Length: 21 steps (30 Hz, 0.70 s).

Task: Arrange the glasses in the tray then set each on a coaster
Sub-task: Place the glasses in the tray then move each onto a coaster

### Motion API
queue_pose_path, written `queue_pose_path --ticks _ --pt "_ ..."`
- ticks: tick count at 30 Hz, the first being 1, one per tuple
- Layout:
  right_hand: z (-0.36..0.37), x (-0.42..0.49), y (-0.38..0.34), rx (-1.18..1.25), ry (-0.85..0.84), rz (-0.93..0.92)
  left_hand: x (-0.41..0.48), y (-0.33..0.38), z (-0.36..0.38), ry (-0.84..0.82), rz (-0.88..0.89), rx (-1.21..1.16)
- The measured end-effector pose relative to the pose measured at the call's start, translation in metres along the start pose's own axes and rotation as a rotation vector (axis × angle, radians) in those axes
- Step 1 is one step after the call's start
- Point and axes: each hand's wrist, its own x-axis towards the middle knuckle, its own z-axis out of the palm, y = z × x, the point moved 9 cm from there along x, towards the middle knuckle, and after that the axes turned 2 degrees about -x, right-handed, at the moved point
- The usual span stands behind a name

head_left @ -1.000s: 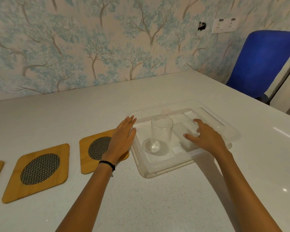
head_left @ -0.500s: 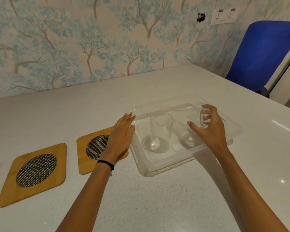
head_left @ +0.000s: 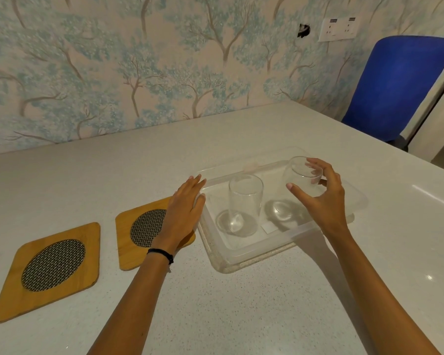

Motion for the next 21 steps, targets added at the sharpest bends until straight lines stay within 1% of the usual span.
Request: queue_pose_path --ticks 5,10,14,21 --pt "0.005 -0.001 -0.006 -0.008 -0.039 -0.056 0.000 0.001 0.001 -0.006 -0.006 -0.001" --pt "0.012 -0.003 -0.013 -0.028 -0.114 -0.120 0.000 -0.001 0.001 -0.010 -0.010 0.012" --pt "0.017 -0.006 -0.016 -0.035 -0.179 -0.129 0.000 -0.001 0.002 -0.016 -0.001 0.021" --pt "0.021 -0.007 -0.015 -0.022 -0.231 -0.104 -0.001 0.001 0.001 -0.011 0.009 0.017"
